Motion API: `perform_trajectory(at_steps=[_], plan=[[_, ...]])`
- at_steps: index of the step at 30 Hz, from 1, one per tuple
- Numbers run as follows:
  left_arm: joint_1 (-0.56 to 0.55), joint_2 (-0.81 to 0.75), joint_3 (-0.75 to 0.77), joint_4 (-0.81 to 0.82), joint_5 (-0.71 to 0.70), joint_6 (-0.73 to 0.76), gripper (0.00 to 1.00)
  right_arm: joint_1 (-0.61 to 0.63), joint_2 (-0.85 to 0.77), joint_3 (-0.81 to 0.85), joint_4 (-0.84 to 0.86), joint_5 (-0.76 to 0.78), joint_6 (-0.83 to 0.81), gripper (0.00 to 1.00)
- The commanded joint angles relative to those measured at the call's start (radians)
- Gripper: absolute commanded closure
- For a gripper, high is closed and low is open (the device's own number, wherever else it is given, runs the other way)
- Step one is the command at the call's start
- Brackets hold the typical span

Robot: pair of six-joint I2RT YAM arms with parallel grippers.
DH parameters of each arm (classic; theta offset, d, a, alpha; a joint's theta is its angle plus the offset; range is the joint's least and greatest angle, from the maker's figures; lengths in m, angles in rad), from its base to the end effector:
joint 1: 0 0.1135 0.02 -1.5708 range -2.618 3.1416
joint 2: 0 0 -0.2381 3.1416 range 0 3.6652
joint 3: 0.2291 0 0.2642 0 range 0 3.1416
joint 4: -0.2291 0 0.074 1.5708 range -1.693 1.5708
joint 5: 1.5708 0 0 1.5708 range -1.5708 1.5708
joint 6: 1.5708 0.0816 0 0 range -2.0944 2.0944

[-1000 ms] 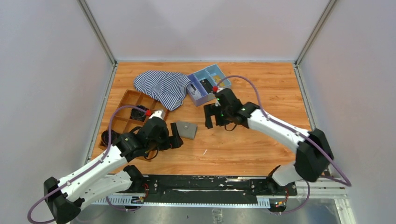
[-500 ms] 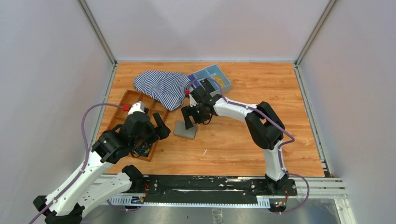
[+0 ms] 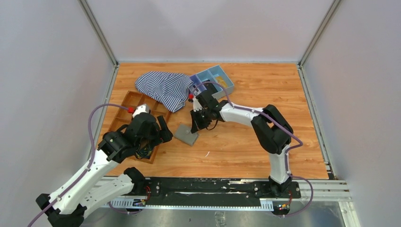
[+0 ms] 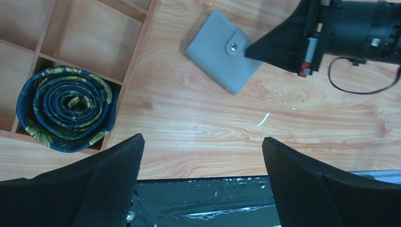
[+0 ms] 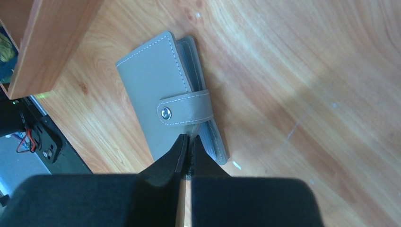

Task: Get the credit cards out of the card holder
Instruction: Move the card holder to the center of the board.

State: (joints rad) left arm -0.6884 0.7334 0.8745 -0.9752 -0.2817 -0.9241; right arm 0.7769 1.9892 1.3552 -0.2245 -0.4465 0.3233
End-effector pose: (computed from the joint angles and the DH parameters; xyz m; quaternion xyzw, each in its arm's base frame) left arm 0.1625 -0.1043 0.2556 -0.1588 0.9113 -0.1666 0.3413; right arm 0.3005 0.3448 0.1153 -0.2807 0.8732 0.3546 0.1814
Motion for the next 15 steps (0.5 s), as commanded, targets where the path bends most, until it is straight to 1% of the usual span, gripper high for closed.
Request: perform_trajectory(at_steps=[1, 3, 5, 7, 10, 12, 14, 15], plan=[[0.007, 0.036, 0.023, -0.008, -0.022, 0.022, 0.0, 0.009, -0.074, -0.101, -0.01, 0.042, 0.037, 1.0], [0.007, 0.06, 0.032, -0.007, -0.011, 0.036, 0.0, 0.009, -0.141, -0.16, -0.009, 0.088, 0.072, 1.0], [0.007, 0.089, 0.041, -0.003, 0.018, 0.051, 0.01, 0.009, -0.232, -0.253, 0.001, 0.156, 0.134, 1.0], [0.007, 0.127, 0.048, 0.002, 0.049, 0.056, 0.02, 0.01, -0.348, -0.374, 0.034, 0.222, 0.229, 1.0], [-0.013, 0.192, 0.05, 0.026, 0.073, 0.049, 0.04, 0.013, -0.538, -0.622, 0.109, 0.314, 0.419, 1.0], [-0.04, 0.233, 0.043, 0.071, 0.091, 0.041, 0.05, 0.029, -0.666, -0.753, 0.151, 0.37, 0.545, 1.0], [-0.061, 0.275, 0.03, 0.128, 0.123, 0.023, 0.05, 0.067, -0.777, -0.849, 0.163, 0.437, 0.625, 0.99], [-0.069, 0.298, 0.026, 0.157, 0.14, 0.014, 0.05, 0.088, -0.82, -0.875, 0.154, 0.486, 0.642, 0.9]])
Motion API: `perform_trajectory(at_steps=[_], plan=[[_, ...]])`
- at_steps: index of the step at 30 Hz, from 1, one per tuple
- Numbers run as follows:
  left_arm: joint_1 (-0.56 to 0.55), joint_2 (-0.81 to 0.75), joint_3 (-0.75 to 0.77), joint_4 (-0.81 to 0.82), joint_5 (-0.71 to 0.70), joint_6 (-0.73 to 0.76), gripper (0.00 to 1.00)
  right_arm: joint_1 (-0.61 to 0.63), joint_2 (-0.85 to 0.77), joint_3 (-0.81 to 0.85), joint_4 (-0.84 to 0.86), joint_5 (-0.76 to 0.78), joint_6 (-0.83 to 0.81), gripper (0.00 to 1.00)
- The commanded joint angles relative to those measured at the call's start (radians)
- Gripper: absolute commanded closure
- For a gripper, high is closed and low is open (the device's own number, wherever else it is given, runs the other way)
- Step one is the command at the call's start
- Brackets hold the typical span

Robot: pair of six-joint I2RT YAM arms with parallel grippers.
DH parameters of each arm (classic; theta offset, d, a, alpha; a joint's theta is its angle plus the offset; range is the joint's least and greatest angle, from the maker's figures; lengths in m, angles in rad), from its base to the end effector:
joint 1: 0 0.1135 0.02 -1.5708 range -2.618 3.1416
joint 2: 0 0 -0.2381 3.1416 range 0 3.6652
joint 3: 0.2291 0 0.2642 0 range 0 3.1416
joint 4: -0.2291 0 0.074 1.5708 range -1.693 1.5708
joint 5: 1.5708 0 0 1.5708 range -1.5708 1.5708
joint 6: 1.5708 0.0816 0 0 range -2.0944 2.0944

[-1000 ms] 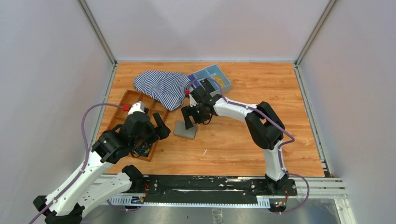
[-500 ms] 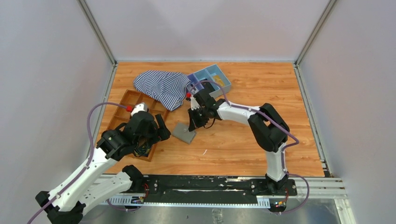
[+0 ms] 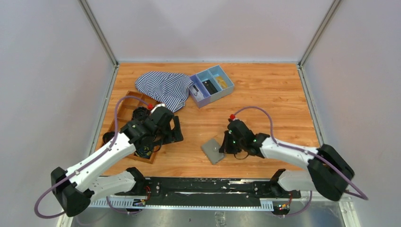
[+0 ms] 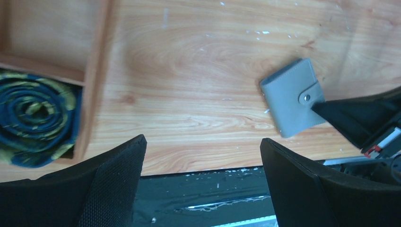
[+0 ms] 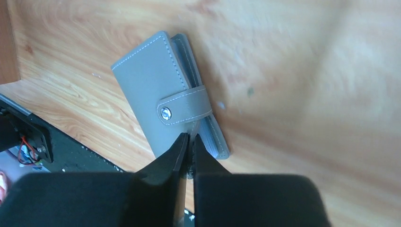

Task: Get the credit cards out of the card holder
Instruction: Move the card holder to the center of the board, then open the card holder at the center of the board.

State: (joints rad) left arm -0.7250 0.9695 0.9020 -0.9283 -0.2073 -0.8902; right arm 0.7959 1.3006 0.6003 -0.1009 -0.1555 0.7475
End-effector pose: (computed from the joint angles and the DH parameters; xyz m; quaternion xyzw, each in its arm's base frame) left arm 0.1831 -0.1398 0.2232 -0.1079 0.9481 -0.1352 0.2666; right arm 0.2005 0.2228 0.1120 -0.0515 0.9231 0.3126 0.2180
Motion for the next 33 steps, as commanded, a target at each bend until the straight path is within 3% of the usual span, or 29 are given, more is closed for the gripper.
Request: perform_trajectory(at_steps=[1, 3, 4, 8, 15, 24, 33], plan=[[-0.041, 0.082, -0.003, 0.131, 0.081, -0.027, 0.06, 0.084, -0.183, -0.134, 0.008, 0.221, 0.225, 0.74], [-0.053, 0.126, 0.005, 0.161, 0.099, -0.037, 0.06, 0.103, -0.241, -0.125, -0.081, 0.266, 0.205, 0.48], [-0.06, 0.145, 0.011, 0.174, 0.109, -0.04, 0.06, 0.109, -0.264, -0.11, -0.131, 0.295, 0.179, 0.45], [-0.089, 0.213, 0.013, 0.265, 0.17, -0.068, 0.1, 0.121, -0.287, -0.039, -0.254, 0.41, -0.016, 0.48], [-0.093, 0.336, -0.101, 0.503, 0.268, -0.204, 0.19, 0.167, -0.205, 0.05, -0.215, 0.378, -0.263, 0.5], [-0.107, 0.458, -0.134, 0.634, 0.35, -0.264, 0.21, 0.258, -0.069, 0.06, -0.074, 0.371, -0.278, 0.5], [-0.111, 0.533, -0.164, 0.648, 0.33, -0.311, 0.26, 0.29, 0.017, 0.066, -0.015, 0.42, -0.267, 0.51]])
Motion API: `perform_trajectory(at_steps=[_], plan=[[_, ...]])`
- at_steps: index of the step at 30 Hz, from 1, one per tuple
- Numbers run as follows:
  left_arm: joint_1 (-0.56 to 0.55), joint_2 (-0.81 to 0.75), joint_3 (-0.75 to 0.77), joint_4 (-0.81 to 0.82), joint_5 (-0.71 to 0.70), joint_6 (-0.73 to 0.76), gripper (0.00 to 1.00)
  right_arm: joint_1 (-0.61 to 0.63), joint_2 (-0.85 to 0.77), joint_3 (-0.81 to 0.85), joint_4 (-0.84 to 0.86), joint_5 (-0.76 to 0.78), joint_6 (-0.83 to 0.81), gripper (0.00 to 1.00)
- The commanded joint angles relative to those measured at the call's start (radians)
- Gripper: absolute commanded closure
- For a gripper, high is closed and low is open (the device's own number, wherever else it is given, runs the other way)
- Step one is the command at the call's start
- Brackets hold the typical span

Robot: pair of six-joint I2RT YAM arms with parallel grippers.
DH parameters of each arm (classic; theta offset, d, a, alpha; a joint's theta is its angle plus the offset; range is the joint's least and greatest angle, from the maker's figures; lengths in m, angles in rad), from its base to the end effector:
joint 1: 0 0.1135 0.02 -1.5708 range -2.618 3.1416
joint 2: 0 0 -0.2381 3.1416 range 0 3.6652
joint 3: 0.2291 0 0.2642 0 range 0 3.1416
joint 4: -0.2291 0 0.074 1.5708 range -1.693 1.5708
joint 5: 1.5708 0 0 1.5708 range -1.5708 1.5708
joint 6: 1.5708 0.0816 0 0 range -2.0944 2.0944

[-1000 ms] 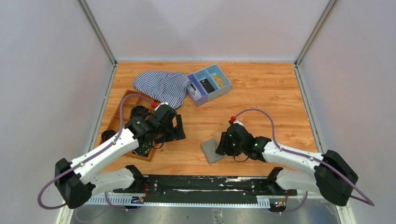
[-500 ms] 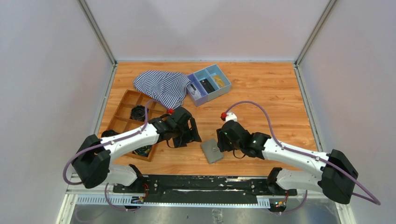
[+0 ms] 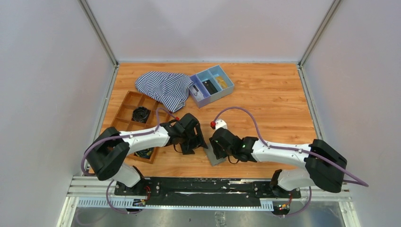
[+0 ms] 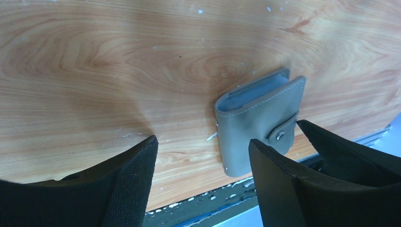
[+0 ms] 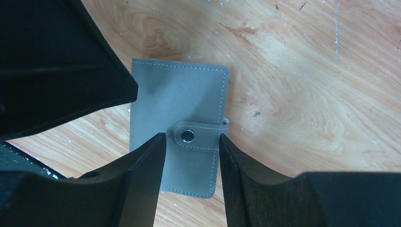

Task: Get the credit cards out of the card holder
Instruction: Open the card holder at the center of the board.

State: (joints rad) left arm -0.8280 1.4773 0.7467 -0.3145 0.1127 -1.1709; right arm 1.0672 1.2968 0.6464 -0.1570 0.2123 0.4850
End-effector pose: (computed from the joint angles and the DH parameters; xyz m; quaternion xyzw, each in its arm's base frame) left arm 0.2011 -0.2325 0.0894 -0.1501 0.9525 -0.2476 0.0945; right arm 0.1613 0.2571 0.1236 -0.2270 0.8953 0.1893 0.3332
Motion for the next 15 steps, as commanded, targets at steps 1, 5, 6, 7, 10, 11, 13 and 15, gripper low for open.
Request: perform_trajectory(at_steps=[1, 5, 6, 7, 10, 11, 13, 15], plan=[[-0.008, 0.033, -0.005, 0.033, 0.008, -0.031, 0.26, 0.02, 0.028, 0.017, 0.044, 0.056, -0.006, 0.51], [-0.008, 0.066, 0.005, 0.031, 0.011, -0.034, 0.27, 0.029, 0.053, 0.007, 0.049, 0.092, 0.009, 0.54], [-0.008, 0.076, 0.009, 0.03, 0.01, -0.035, 0.28, 0.031, 0.058, 0.004, 0.05, 0.102, 0.015, 0.55], [-0.008, 0.084, 0.011, 0.027, 0.011, -0.034, 0.28, 0.031, 0.062, 0.001, 0.044, 0.111, 0.022, 0.57], [-0.01, 0.104, 0.019, 0.018, 0.011, -0.03, 0.28, 0.032, 0.069, -0.005, 0.029, 0.125, 0.041, 0.63], [-0.01, 0.108, 0.019, 0.016, 0.01, -0.03, 0.28, 0.032, 0.065, -0.01, 0.026, 0.127, 0.047, 0.67], [-0.01, 0.113, 0.018, 0.014, 0.008, -0.028, 0.28, 0.033, 0.048, -0.022, 0.021, 0.129, 0.065, 0.8], [-0.01, 0.118, 0.017, 0.004, 0.002, -0.026, 0.28, 0.033, 0.029, -0.03, 0.007, 0.14, 0.084, 0.95]])
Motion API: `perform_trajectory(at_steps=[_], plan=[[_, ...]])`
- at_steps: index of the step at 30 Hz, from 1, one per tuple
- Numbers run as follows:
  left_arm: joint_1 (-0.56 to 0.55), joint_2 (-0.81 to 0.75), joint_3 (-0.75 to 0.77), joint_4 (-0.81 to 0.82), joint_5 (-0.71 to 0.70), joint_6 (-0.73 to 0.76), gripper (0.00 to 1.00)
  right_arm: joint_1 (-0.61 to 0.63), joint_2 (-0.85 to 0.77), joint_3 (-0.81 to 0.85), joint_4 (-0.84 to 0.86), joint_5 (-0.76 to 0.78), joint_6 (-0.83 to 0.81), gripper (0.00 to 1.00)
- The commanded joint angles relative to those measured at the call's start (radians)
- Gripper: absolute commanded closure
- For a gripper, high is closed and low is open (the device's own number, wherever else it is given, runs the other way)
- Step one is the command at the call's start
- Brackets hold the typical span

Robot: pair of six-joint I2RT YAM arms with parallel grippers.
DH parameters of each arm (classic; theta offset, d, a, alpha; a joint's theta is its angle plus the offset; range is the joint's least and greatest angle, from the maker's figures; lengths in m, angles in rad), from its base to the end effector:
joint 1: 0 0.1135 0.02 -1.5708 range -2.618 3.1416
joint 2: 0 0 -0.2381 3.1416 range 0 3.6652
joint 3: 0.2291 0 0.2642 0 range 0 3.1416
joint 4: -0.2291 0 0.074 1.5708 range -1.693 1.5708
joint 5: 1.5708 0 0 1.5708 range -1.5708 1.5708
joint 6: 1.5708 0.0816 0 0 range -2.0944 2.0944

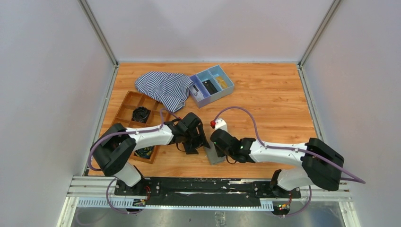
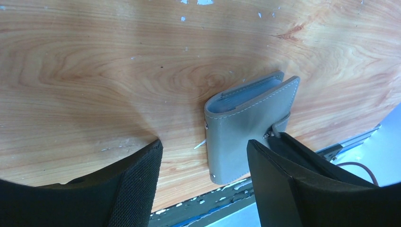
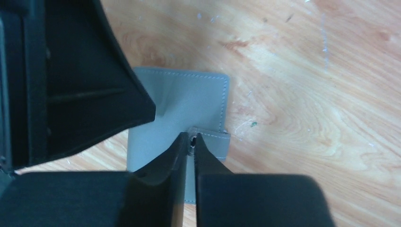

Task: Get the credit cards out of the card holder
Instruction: Open the card holder at the center of the board.

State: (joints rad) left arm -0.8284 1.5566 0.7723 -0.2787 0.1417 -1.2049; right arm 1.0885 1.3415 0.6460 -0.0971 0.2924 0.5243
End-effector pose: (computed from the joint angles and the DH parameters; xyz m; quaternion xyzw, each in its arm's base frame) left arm 0.2054 -0.2409 0.0771 -0.1632 0.9518 -0.2491 0.0736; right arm 0.1640 0.2625 0.1182 -0.2017 0.8946 0.1776 0.3570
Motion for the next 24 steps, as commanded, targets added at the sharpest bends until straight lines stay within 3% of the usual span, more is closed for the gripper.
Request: perform_trajectory(at_steps=[1, 18, 24], plan=[[-0.009, 0.042, -0.008, -0.037, -0.033, 0.008, 0.28, 0.011, -0.025, -0.033, -0.061, 0.064, 0.052, 0.99], [-0.009, 0.064, 0.052, -0.119, -0.063, 0.081, 0.29, -0.025, -0.218, -0.143, -0.162, 0.107, 0.22, 1.0], [-0.051, 0.003, 0.155, -0.241, -0.18, 0.185, 0.24, -0.09, -0.302, -0.267, -0.163, 0.085, 0.356, 1.0]])
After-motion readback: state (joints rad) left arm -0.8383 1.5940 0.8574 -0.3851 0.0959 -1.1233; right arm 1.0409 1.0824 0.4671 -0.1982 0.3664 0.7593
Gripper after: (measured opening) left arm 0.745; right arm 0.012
